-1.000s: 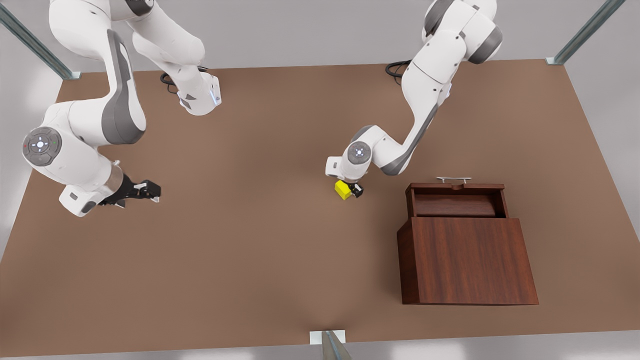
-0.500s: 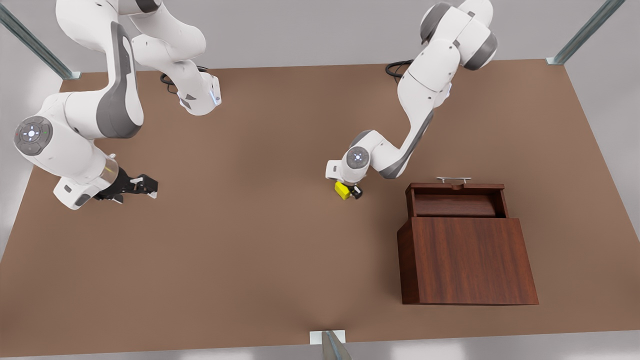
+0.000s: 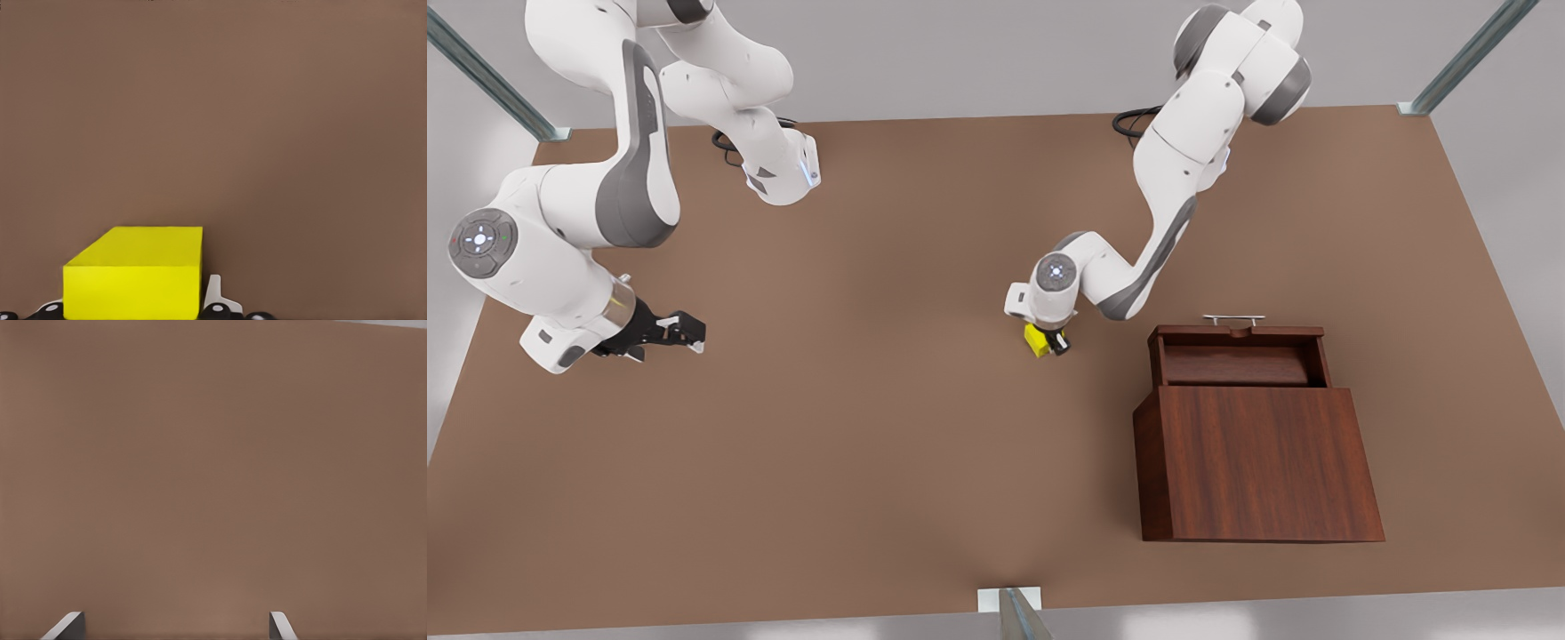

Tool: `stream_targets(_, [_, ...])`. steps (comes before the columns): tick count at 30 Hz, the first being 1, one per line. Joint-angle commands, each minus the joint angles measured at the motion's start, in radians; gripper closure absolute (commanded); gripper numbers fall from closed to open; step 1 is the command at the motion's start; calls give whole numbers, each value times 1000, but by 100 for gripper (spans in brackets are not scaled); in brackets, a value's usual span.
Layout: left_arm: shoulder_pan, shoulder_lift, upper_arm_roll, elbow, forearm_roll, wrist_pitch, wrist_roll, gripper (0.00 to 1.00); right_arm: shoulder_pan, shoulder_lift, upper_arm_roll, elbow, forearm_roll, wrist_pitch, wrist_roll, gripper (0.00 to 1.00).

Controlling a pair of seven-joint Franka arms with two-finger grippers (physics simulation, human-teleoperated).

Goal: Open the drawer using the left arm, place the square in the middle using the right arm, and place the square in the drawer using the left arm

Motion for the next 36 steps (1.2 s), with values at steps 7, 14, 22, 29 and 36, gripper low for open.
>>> stream_targets(7, [9, -20, 0, 0, -136, -11, 2, 38, -3, 0, -1, 0, 0, 0, -2, 0])
stream_targets(14, [1, -305, 23, 38, -137, -318, -485, 38, -3, 1, -1, 0, 0, -2, -3, 0])
stream_targets(22, [245, -497, 276, 40, -188, -498, -535, 37, -4, 1, -6, 0, 12, -2, -17, 0])
stream_targets(29, [300, -419, 276, 8, -179, -429, -355, 37, -4, 1, -6, -2, 12, -2, -17, 0])
stream_targets(36, [332, -376, 278, -3, -177, -386, -340, 0, -4, 1, -6, -2, 12, -2, -17, 0])
